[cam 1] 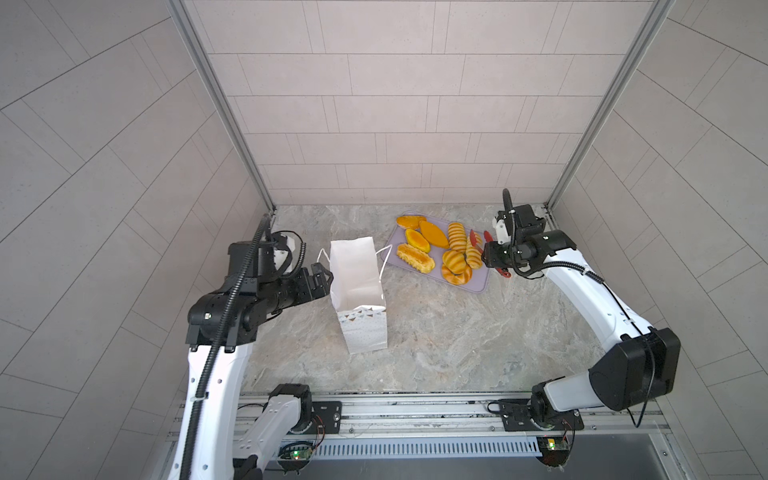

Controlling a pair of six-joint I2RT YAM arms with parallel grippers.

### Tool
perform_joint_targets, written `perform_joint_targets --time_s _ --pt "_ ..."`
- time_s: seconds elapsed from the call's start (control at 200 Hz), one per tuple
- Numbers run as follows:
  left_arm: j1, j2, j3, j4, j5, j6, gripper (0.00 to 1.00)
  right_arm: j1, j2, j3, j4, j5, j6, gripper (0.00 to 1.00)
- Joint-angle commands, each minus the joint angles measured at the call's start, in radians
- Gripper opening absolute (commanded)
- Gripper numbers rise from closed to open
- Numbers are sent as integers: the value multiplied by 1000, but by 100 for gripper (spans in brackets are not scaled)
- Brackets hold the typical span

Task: Place the fake bread into the paper bag
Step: 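Move the tongs over the striped bread rolls with the right gripper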

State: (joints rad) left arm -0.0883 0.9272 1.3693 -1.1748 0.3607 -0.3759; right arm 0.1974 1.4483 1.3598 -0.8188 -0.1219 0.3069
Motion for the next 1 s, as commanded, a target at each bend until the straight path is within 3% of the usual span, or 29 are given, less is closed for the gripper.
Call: perform_joint_targets --time_s 0.0,0.18,0.701,0.996 --pt "-78 23 -47 33 -83 -29 91 -14 15 34 16 28 -13 51" --pt "-161 50 -99 76 -172 -47 81 -36 58 51 14 31 -10 51" --pt "-168 47 -148 137 -167 -55 45 -73 235 167 7 3 2 53" --pt "-168 38 -162 156 -161 -65 41 -85 352 257 -55 -19 14 55"
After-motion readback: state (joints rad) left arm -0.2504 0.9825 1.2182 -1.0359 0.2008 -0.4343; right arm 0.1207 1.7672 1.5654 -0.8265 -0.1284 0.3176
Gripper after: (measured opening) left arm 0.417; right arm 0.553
